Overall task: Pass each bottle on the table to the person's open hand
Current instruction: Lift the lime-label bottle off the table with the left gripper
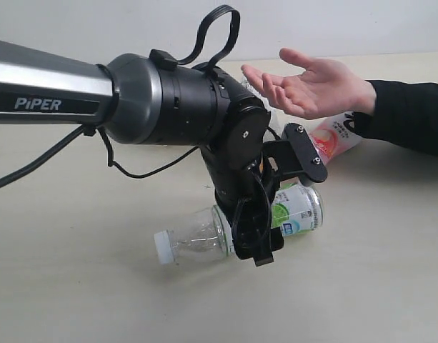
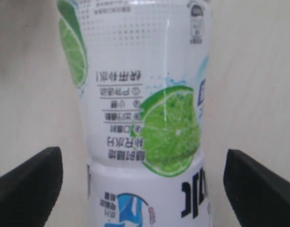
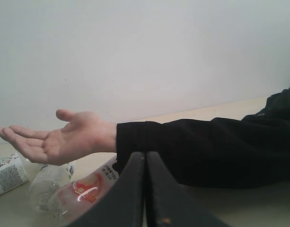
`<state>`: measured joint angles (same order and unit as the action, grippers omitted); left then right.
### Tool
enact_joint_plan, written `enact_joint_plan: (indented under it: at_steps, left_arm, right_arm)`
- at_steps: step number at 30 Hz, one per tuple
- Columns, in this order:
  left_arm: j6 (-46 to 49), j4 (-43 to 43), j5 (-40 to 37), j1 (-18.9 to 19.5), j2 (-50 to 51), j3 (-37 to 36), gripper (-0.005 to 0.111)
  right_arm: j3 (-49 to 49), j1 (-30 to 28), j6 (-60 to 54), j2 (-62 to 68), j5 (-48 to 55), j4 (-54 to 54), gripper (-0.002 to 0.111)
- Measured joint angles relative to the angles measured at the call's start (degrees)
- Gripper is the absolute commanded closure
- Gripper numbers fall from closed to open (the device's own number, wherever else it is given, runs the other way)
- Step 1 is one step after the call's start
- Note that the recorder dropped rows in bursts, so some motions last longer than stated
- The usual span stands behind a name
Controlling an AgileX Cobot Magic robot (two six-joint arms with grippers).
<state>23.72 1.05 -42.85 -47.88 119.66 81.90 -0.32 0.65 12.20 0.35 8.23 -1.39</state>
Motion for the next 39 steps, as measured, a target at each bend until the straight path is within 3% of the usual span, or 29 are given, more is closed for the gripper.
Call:
enact_joint_plan:
  at_steps: [4,7,18,33,39]
  left_arm:
    - [0.0,0.0,0.0,0.0,0.1,0.0,0.019]
    - [0.0,0.0,-0.2,0.0,0.1,0.0,0.027]
    - [0.0,0.0,-2.4,0.0,0.2,0.0,0.107]
    - [0.2,4.2,-9.5,0.0,-5.5,0.0,0.107]
    - [0.5,12.2,-11.2,0.0,-10.6,0.0,0.107]
  right_arm:
    - [0.0,0.0,0.0,0.0,0.0,0.0,0.108]
    - [0.0,0.0,0.0,0.0,0.0,0.0,0.108]
    - [0.0,0.0,0.0,0.0,0.0,0.0,0.108]
    - [0.0,0.0,0.0,0.0,0.0,0.0,0.108]
    - [0.0,0.0,0.0,0.0,0.0,0.0,0.108]
